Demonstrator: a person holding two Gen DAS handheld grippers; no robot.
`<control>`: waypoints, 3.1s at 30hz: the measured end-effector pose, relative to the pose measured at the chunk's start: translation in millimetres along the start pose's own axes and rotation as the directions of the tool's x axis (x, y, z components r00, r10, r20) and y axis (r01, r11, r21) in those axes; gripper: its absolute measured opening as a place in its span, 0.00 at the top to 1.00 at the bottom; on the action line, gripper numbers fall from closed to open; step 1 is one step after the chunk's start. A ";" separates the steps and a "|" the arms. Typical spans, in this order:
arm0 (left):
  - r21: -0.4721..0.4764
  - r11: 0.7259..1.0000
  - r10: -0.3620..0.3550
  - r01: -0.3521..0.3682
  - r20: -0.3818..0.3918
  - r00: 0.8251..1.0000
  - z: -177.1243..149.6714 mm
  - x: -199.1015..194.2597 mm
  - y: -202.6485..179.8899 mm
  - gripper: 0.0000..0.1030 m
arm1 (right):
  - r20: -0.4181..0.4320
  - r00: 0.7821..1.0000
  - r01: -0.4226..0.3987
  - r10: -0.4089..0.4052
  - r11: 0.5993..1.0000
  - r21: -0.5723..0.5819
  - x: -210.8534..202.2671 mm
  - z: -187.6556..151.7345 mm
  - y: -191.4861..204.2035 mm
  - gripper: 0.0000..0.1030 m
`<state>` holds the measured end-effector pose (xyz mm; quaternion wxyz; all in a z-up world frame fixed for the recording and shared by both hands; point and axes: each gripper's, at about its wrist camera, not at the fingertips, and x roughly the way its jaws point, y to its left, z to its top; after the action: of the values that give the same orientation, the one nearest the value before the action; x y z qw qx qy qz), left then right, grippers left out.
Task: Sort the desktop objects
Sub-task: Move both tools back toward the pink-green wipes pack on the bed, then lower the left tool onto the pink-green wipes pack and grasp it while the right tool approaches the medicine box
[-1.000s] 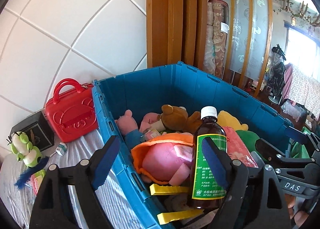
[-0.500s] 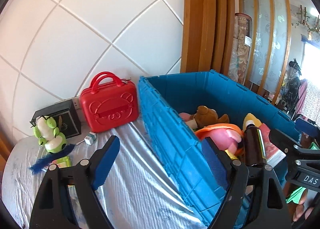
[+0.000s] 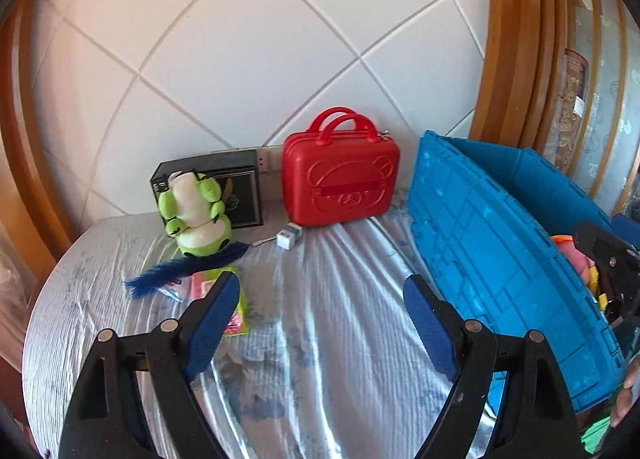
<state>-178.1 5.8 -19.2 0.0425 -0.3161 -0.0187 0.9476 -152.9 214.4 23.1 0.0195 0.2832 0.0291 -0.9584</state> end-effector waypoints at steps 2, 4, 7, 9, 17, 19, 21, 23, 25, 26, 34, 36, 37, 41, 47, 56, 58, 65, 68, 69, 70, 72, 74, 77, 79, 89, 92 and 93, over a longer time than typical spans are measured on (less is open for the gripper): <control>-0.024 0.999 0.031 -0.032 -0.019 0.999 -5.3 8.1 25.8 0.18 | -0.015 1.000 -0.027 0.027 0.999 -0.020 11.9 2.0 19.8 0.00; -0.048 0.997 0.065 -0.066 -0.037 0.997 -10.5 16.5 51.6 0.18 | -0.037 0.998 -0.052 0.051 0.998 -0.039 25.8 3.4 39.9 0.00; -0.087 0.990 0.109 -0.115 -0.073 0.991 -17.8 29.8 87.3 0.18 | -0.074 0.994 -0.087 0.082 0.993 -0.074 47.2 3.7 68.4 0.00; -0.117 0.982 0.136 -0.147 -0.100 0.986 -21.7 39.8 110.2 0.18 | -0.094 0.991 -0.107 0.099 0.990 -0.093 61.1 4.2 86.4 0.00; -0.178 0.964 0.161 -0.199 -0.206 0.965 -29.2 95.8 164.0 0.18 | -0.169 0.977 -0.152 0.132 0.982 -0.115 123.2 4.5 127.9 0.00; -0.179 0.964 0.152 -0.196 -0.234 0.960 -31.4 115.2 168.5 0.18 | -0.195 0.972 -0.158 0.134 0.981 -0.113 145.1 3.7 132.5 0.00; -0.177 0.966 0.138 -0.189 -0.266 0.954 -34.3 139.0 172.1 0.18 | -0.225 0.966 -0.158 0.130 0.981 -0.113 170.1 1.7 137.0 0.00; -0.175 0.967 0.125 -0.185 -0.302 0.945 -37.5 164.4 172.8 0.18 | -0.256 0.958 -0.160 0.128 0.981 -0.111 194.3 -1.5 140.5 0.00; -0.175 0.969 0.106 -0.175 -0.343 0.933 -41.9 193.6 172.8 0.18 | -0.291 0.949 -0.161 0.124 0.981 -0.108 224.6 -6.7 145.0 0.00; -0.172 0.970 0.099 -0.171 -0.365 0.926 -44.8 208.4 172.0 0.18 | -0.308 0.943 -0.162 0.123 0.981 -0.104 238.4 -9.2 146.4 0.00; -0.122 0.979 0.081 -0.165 -0.512 0.855 -75.1 324.7 166.3 0.18 | -0.417 0.902 -0.153 0.114 0.986 -0.063 345.9 -38.6 153.3 0.00; -0.114 0.977 0.089 -0.179 -0.544 0.834 -84.0 345.1 168.6 0.18 | -0.434 0.893 -0.155 0.117 0.987 -0.052 367.9 -44.7 154.4 0.00; -0.123 0.978 0.077 -0.169 -0.541 0.837 -86.5 350.3 169.6 0.15 | -0.440 0.890 -0.157 0.120 0.987 -0.047 377.2 -47.0 155.8 0.00; -0.059 0.979 0.147 -0.197 -0.468 0.872 -82.5 363.1 163.6 0.10 | -0.461 0.877 -0.170 0.137 0.985 -0.031 417.0 -56.0 168.4 0.00; -0.098 0.968 0.176 -0.233 -0.400 0.900 -64.0 389.2 181.6 0.13 | -0.460 0.873 -0.183 0.159 0.983 -0.007 475.4 -62.3 188.0 0.00; -0.089 0.963 0.192 -0.254 -0.435 0.880 -64.4 385.4 174.8 0.11 | -0.432 0.887 -0.171 0.160 0.985 0.015 529.9 -57.8 203.7 0.09; -0.082 0.961 0.200 -0.264 -0.454 0.868 -66.2 381.7 171.8 0.11 | -0.453 0.875 -0.178 0.172 0.984 0.029 539.0 -60.8 205.1 0.32; -0.065 0.952 0.240 -0.300 -0.453 0.858 -70.5 385.4 166.6 0.01 | -0.454 0.875 -0.193 0.167 0.981 -0.012 521.5 -65.9 203.9 0.69; -0.106 0.954 0.210 -0.280 -0.427 0.879 -70.0 377.2 169.6 0.05 | -0.464 0.867 -0.218 0.179 0.976 -0.030 504.4 -72.5 198.1 0.86; -0.116 0.953 0.209 -0.280 -0.416 0.885 -70.2 372.3 171.3 0.15 | -0.467 0.865 -0.225 0.182 0.974 -0.037 498.9 -75.3 196.5 0.88; -0.125 0.956 0.194 -0.266 -0.409 0.892 -70.2 367.8 172.0 0.20 | -0.472 0.862 -0.230 0.184 0.972 -0.042 493.2 -78.5 194.9 0.90; -0.129 0.959 0.179 -0.251 -0.407 0.896 -70.5 360.1 172.2 0.28 | -0.476 0.859 -0.239 0.190 0.970 -0.043 483.1 -83.2 191.5 0.91; -0.128 0.962 0.171 -0.242 -0.407 0.897 -71.6 357.0 172.0 0.28 | -0.472 0.861 -0.235 0.189 0.971 -0.039 477.0 -83.8 188.5 0.91; -0.133 0.960 0.175 -0.246 -0.402 0.899 -70.7 357.0 171.9 0.28 | -0.466 0.862 -0.217 0.197 0.976 0.011 476.1 -82.5 179.4 0.87; -0.122 0.961 0.186 -0.249 -0.382 0.905 -68.5 361.1 171.3 0.28 | -0.458 0.867 -0.206 0.194 0.978 0.024 477.2 -83.8 175.1 0.81; -0.111 0.941 0.273 -0.320 -0.314 0.910 -62.4 372.7 159.0 0.27 | -0.351 0.923 -0.140 0.159 0.987 0.078 483.1 -90.2 173.0 0.48; -0.138 0.935 0.276 -0.326 -0.293 0.916 -60.6 372.6 158.3 0.27 | -0.323 0.934 -0.123 0.149 0.987 0.101 484.8 -90.4 171.9 0.48; -0.145 0.934 0.277 -0.328 -0.286 0.917 -60.6 371.8 157.9 0.27 | -0.314 0.939 -0.114 0.141 0.988 0.101 485.0 -89.7 172.0 0.48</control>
<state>-448.7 -116.6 -299.7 -0.1334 -0.4397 -0.0540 0.8865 -501.9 38.7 -323.6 0.0650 0.4368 -0.0256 -0.8968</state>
